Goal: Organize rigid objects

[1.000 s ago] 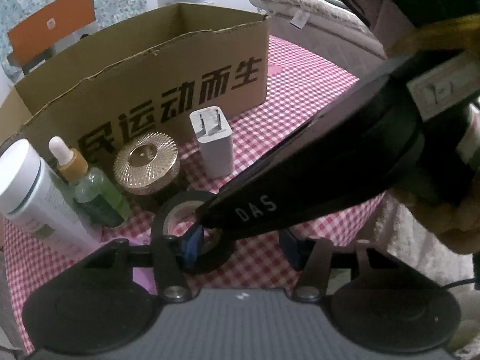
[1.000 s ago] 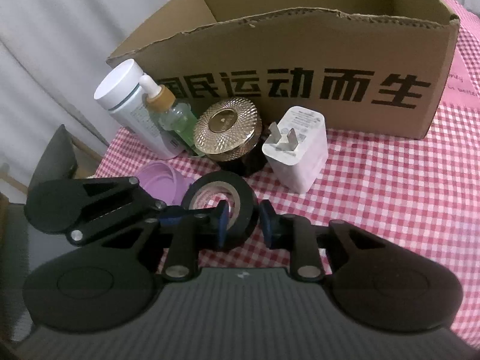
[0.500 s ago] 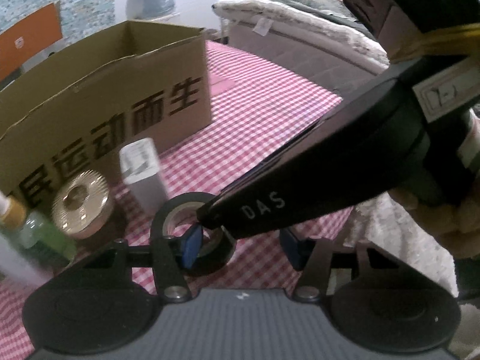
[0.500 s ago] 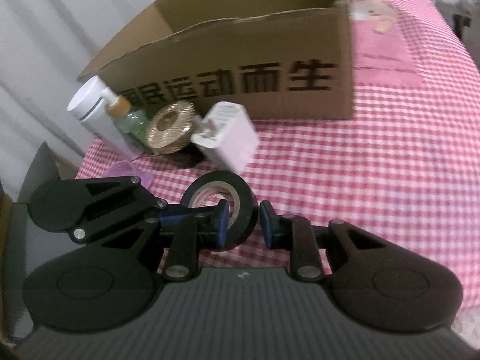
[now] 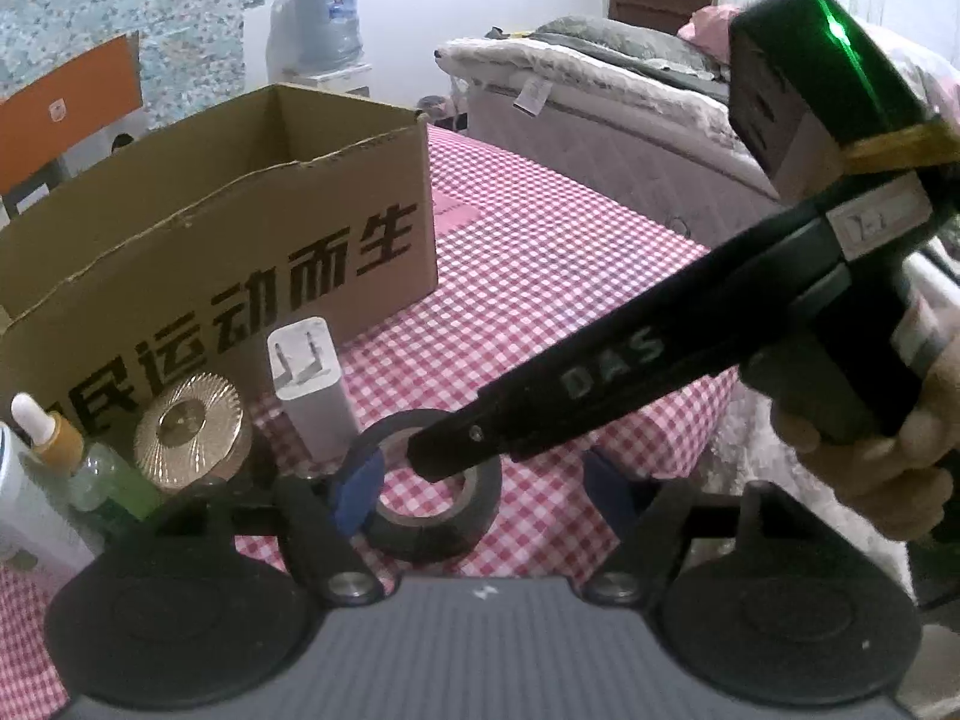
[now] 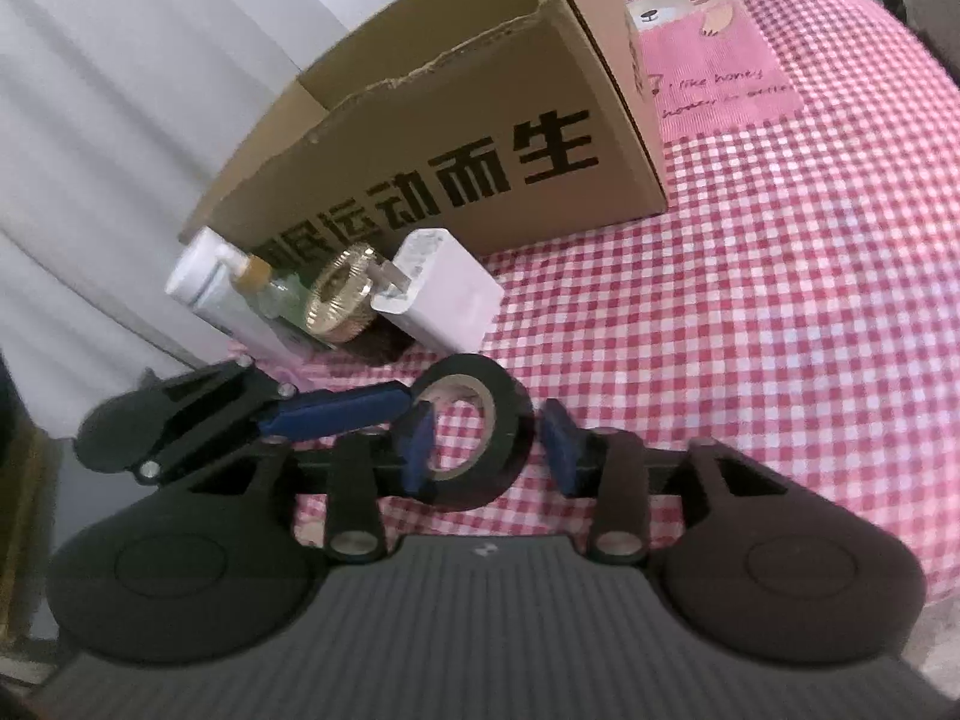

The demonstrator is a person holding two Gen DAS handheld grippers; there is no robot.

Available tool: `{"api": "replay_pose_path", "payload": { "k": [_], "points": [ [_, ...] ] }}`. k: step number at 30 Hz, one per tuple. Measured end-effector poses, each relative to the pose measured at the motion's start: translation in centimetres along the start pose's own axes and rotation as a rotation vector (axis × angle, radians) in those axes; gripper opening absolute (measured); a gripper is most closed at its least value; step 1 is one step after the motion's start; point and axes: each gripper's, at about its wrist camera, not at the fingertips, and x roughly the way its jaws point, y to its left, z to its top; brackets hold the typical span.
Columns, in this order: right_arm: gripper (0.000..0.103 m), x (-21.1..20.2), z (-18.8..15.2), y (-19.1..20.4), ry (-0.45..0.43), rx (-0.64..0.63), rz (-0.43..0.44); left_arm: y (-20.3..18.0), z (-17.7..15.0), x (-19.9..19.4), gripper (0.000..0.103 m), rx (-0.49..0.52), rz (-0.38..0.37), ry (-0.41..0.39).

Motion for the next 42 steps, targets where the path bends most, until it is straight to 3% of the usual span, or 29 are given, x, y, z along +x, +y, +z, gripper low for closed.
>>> {"api": "replay_pose_path", "payload": {
  "k": [5,9,12,22,28,34,40,42],
  "points": [
    [0.084,-0.5,-0.4,-0.5,-0.028,0.037,0.072,0.4,-0.1,-0.3,0.078,-0.039,-0.038,-0.007],
    [0.091,-0.7,-0.5,-1.1,-0.047,0.068,0.1,1.3,-0.5,-0.9,0.087,-0.11,-0.094,-0.03],
    [0.102,-0.9,-0.6,-1.7,-0.054,0.1,0.124,1.4,-0.6,-1.1,0.087,-0.115,-0.076,-0.041],
    [0.102,-1.2,-0.9,-1.8,-0.064,0.088,0.138,1.5,-0.9,-1.0,0.088,-0.121,-0.049,-0.019],
    [0.102,-1.4,-0.8,-1.1,-0.074,0.064,0.096,1.2,-0.7,-0.4,0.087,-0.081,0.032,-0.019],
    [0.092,-1.8,-1.1,1.8,-0.111,-0.113,-0.068,0.7,-0.5,0.7,0.084,-0.034,0.074,-0.007],
    [0.064,-0.7,-0.8,2.8,-0.066,-0.162,-0.149,0.2,-0.6,1.6,0.075,0.005,0.091,0.028],
    [0.048,-0.2,-0.7,3.1,-0.042,-0.176,-0.173,0.1,-0.6,1.8,0.075,0.011,0.095,0.032]
  ]
}}
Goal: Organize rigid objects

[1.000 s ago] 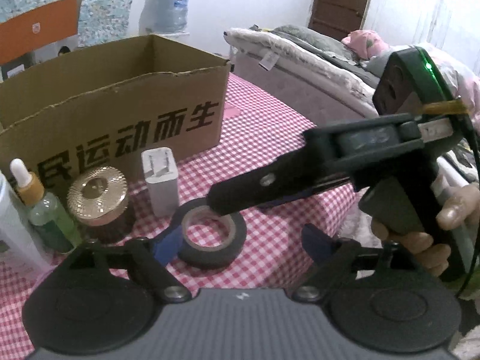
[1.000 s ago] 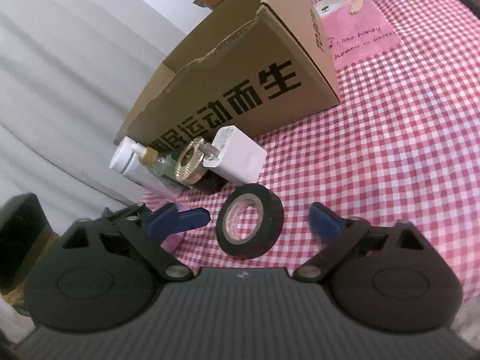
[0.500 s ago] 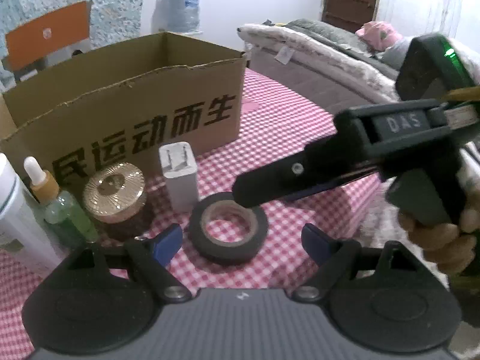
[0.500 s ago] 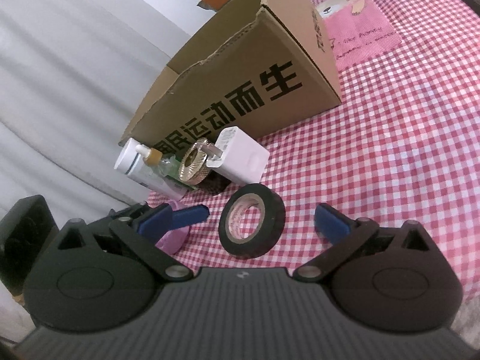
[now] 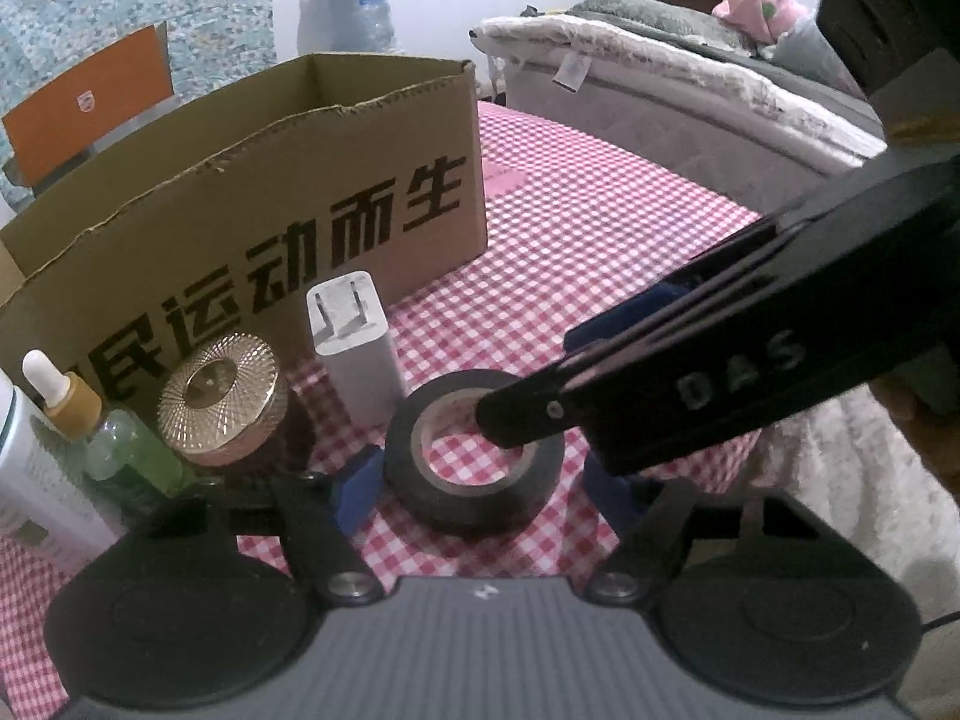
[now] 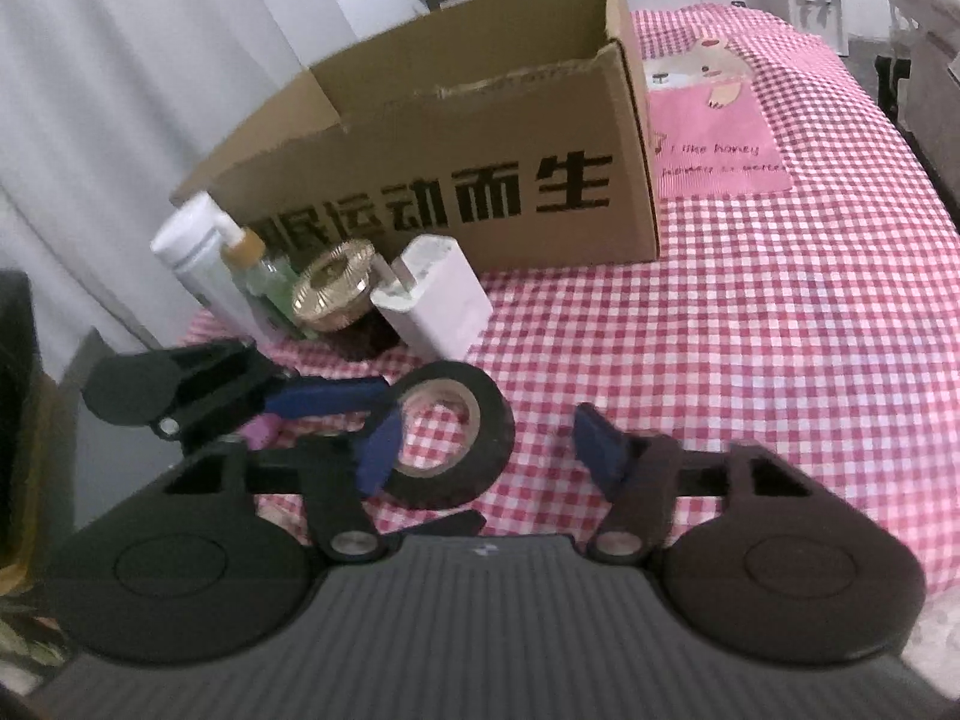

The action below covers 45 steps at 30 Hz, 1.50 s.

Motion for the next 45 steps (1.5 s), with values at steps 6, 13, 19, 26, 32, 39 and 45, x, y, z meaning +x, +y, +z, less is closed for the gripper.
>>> {"api": "replay_pose_path", "payload": {
  "k": [6,13,19,26,32,39,45],
  "points": [
    [0.022,1.0,0.1,0.4,0.043,-0.027,-0.003,0.4,0.2,0.2,0.067,-0.018,-0.002,-0.002],
    [0.02,0.8,0.0,0.3,0.049,-0.01,-0.012,0.2,0.3,0.1,0.067,-0.023,-0.015,-0.009],
    [0.02,-1.9,-0.1,1.4,0.01,-0.012,-0.029,-0.4,1.1,-2.6,0.067,-0.013,-0.02,-0.063],
    [0.02,-7.6,3.2,5.1,-0.149,-0.117,-0.036,1.0,4.6,-8.6,0.067,0.017,0.06,-0.234],
    [0.02,-7.5,9.8,7.5,-0.199,-0.196,0.033,5.6,8.7,-11.0,0.067,0.016,0.134,-0.26],
    [0.02,-0.5,17.4,7.5,-0.032,-0.128,0.16,12.5,11.5,-7.2,0.064,-0.053,0.153,-0.096],
    [0.016,8.2,21.2,6.3,0.194,-0.014,0.208,18.0,12.4,-1.4,0.045,-0.184,0.036,0.11]
  ]
}}
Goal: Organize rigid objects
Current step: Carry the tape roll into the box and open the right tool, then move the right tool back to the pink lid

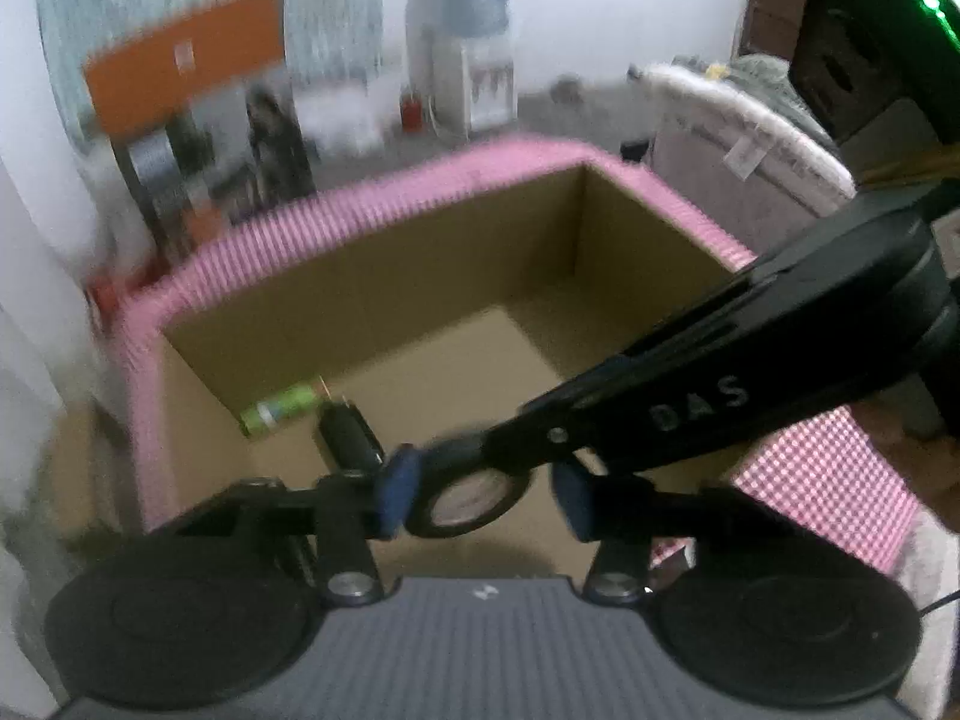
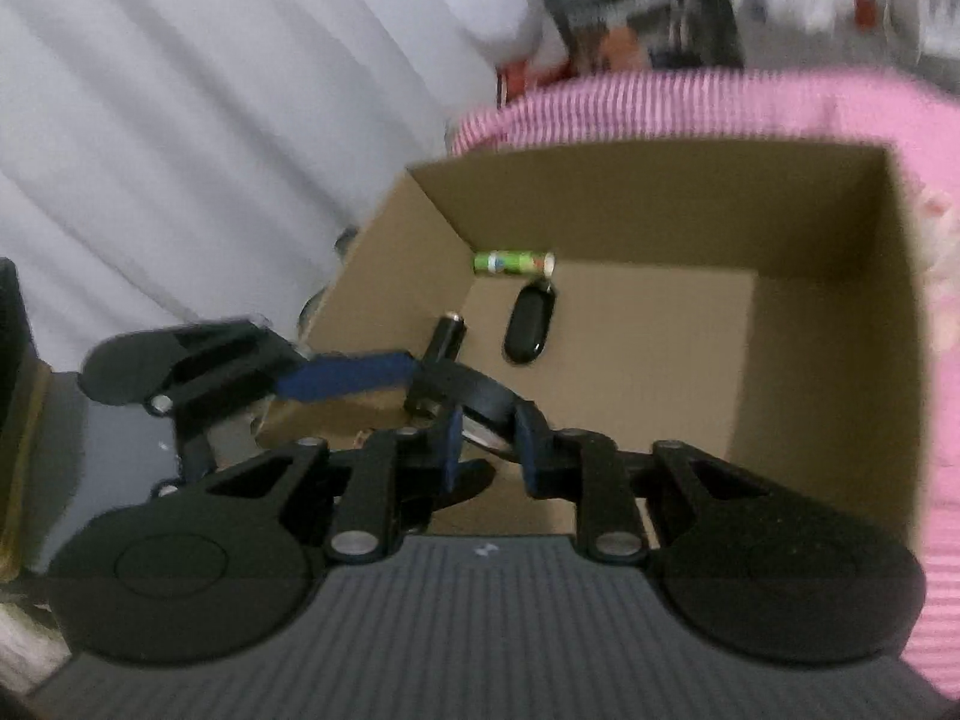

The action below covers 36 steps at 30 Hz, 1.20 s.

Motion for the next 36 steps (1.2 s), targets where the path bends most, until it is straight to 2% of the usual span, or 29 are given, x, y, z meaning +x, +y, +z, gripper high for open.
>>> {"api": "replay_pose_path", "payload": {
  "k": [4,7,8,10,11,16,23,27,31,34,36],
  "points": [
    [0.015,3.7,1.3,-1.0,0.097,0.042,0.0,1.6,0.7,2.6,0.045,-0.024,0.009,0.083],
    [0.015,4.9,2.0,-1.4,0.117,0.061,0.003,2.2,1.0,3.1,0.046,-0.035,0.015,0.087],
    [0.015,4.9,2.2,-1.5,0.114,0.062,0.012,2.3,1.1,2.9,0.048,-0.036,0.016,0.08],
    [0.017,4.6,2.4,-1.8,0.107,0.06,0.019,2.4,1.3,2.8,0.059,-0.031,0.026,0.065],
    [0.017,4.3,2.4,-1.8,0.103,0.057,0.02,2.4,1.2,2.5,0.061,-0.029,0.033,0.059],
    [0.018,3.2,2.6,-3.1,0.091,0.068,-0.014,2.4,0.9,-0.2,0.074,-0.04,0.036,-0.012],
    [0.02,3.2,2.3,-4.3,0.11,0.116,-0.027,2.8,-1.0,-5.8,0.088,-0.085,0.06,-0.182],
    [0.023,3.3,2.2,-3.7,0.107,0.1,-0.029,3.1,-3.4,-8.4,0.092,-0.133,0.059,-0.252],
    [0.024,3.6,2.4,-3.1,0.107,0.103,-0.033,3.0,-6.5,-10.2,0.094,-0.178,0.057,-0.289],
    [0.025,2.3,1.7,-1.9,0.058,0.076,-0.024,2.5,-9.1,-10.8,0.095,-0.183,0.055,-0.291],
    [0.031,0.5,0.6,-0.6,0.01,0.029,-0.011,2.0,-10.8,-11.0,0.096,-0.187,0.048,-0.296]
  ]
}}
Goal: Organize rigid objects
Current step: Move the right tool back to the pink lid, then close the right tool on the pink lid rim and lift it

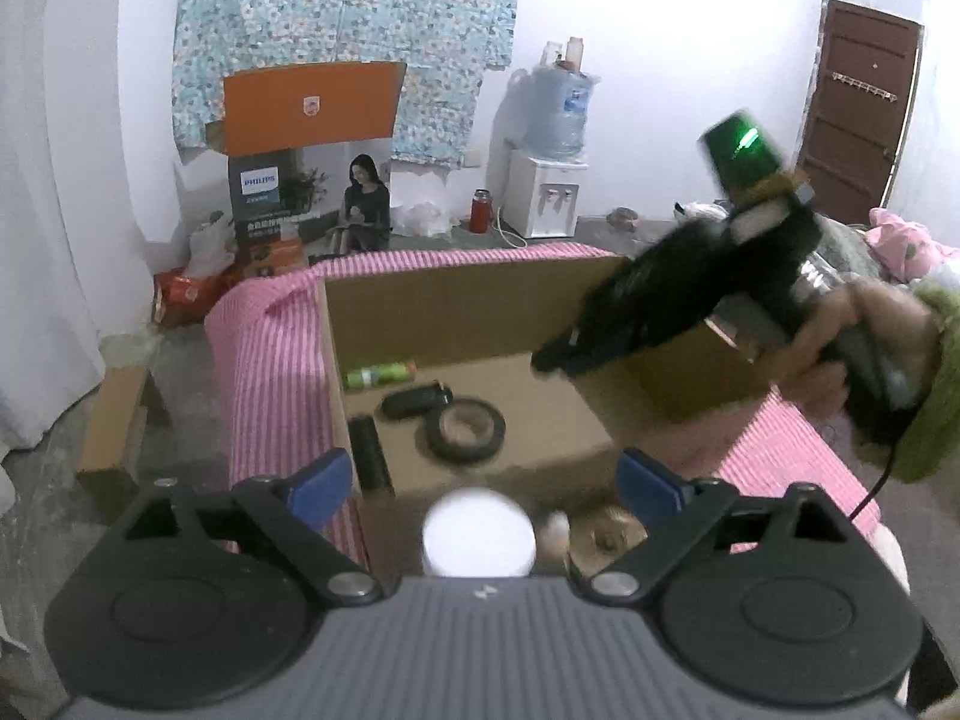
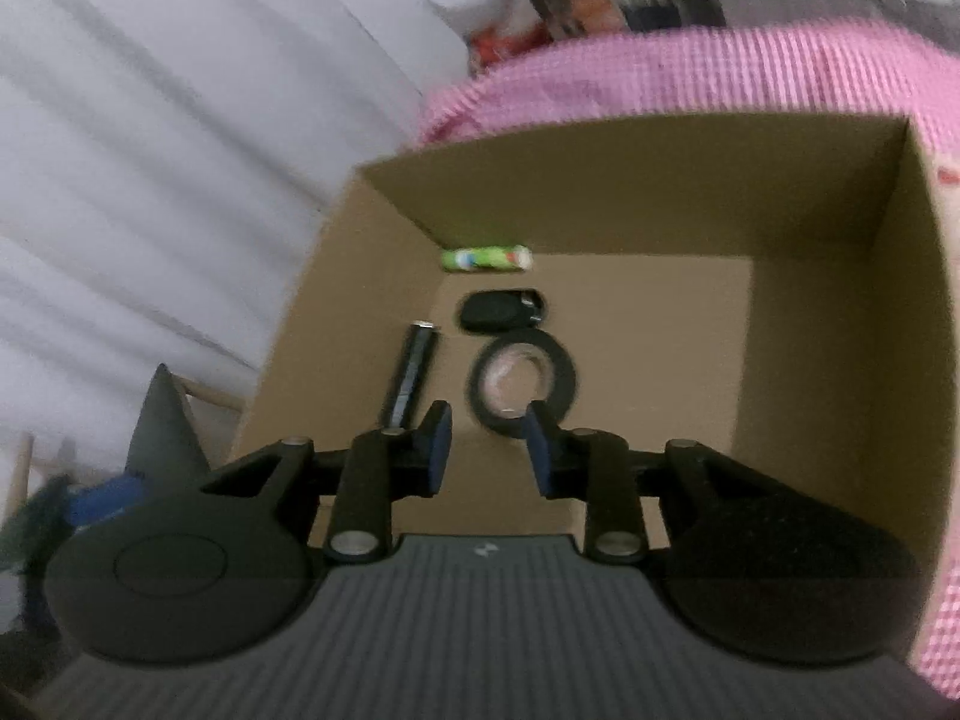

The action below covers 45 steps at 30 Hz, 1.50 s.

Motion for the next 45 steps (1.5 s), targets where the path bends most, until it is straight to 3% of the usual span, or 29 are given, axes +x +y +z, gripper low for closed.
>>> {"api": "replay_pose_path", "payload": {
  "k": [5,9,14,17,21,29,39,45],
  "points": [
    [0.047,-5.9,-5.1,3.0,-0.132,-0.127,0.01,-0.4,-3.6,-0.3,0.097,-0.022,-0.045,0.048],
    [0.049,-8.5,-10.4,5.0,-0.176,-0.209,0.0,-1.9,-6.2,0.2,0.097,0.019,-0.052,0.086],
    [0.049,-6.9,-16.2,6.0,-0.129,-0.237,-0.004,-3.6,-8.8,1.9,0.097,0.06,-0.044,0.135],
    [0.048,-4.2,-18.5,6.1,-0.089,-0.248,-0.023,-4.8,-10.1,3.1,0.096,0.094,-0.002,0.175],
    [0.04,-0.8,-19.9,5.8,-0.034,-0.22,-0.021,-5.7,-11.2,4.5,0.091,0.135,0.056,0.23],
    [0.022,2.8,-20.7,4.9,0.03,-0.187,-0.023,-5.7,-11.8,5.9,0.073,0.099,0.061,0.268],
    [0.021,0.6,-22.1,2.5,-0.013,-0.119,-0.07,-8.2,-11.4,6.7,0.069,0.153,-0.009,0.257],
    [0.022,-0.6,-23.1,1.4,-0.044,-0.092,-0.076,-10.0,-11.4,7.4,0.07,0.213,0.005,0.27]
  ]
}}
